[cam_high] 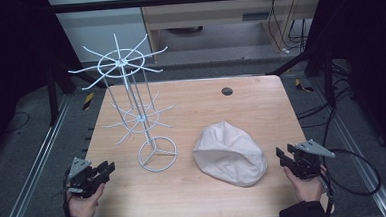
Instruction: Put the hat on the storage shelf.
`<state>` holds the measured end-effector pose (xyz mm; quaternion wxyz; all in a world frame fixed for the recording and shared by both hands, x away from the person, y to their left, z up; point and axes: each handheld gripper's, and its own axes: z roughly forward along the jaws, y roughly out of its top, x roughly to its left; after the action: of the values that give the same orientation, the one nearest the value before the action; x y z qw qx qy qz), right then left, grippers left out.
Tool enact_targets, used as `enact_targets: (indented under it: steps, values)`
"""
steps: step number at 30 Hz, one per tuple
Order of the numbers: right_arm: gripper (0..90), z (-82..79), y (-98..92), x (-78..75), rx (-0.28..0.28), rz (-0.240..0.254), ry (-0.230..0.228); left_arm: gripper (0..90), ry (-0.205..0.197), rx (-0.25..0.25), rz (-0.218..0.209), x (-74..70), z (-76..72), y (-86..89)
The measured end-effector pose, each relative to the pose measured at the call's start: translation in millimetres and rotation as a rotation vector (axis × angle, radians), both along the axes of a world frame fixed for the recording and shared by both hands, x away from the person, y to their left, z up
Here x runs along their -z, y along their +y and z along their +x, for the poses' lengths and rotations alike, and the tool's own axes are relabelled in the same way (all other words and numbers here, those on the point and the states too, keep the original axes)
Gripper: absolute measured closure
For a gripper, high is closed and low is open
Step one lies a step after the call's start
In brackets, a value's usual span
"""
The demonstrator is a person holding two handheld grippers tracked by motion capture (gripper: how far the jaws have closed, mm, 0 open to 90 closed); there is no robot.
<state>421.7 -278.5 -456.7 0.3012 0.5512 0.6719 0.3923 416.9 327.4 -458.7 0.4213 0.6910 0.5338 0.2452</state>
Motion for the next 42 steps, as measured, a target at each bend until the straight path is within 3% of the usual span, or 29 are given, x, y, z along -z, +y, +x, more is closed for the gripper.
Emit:
enact_targets:
  steps: [8, 10, 14, 26, 32, 42]
  values:
    - [75.5, -6.6, 4.0, -8.4, -0.043, -0.001, -0.005, 80.8, 0.005, 0.075, 0.006, -3.9, -8.8, -23.3]
    - [83.7, -7.0, 6.5, -10.6, -0.066, 0.004, 0.000, 83.6, 0.006, 0.100, 0.015, -3.6, -9.7, -28.4]
    - [89.9, -6.6, 12.6, -13.1, -0.099, 0.007, 0.005, 85.9, 0.010, 0.132, 0.012, -4.0, -11.0, -37.2]
    - [90.0, 6.2, 27.2, -20.1, -0.152, -0.035, -0.001, 89.9, -0.005, 0.228, 0.045, -13.3, -9.1, -72.0]
    - [90.0, 11.1, 28.3, -22.9, -0.153, -0.026, -0.004, 89.9, -0.011, 0.295, 0.064, -16.9, -6.3, -99.5]
    - [90.0, 17.3, 34.2, -22.1, -0.162, -0.014, -0.003, 89.9, -0.011, 0.360, 0.089, -15.7, 2.2, -139.8]
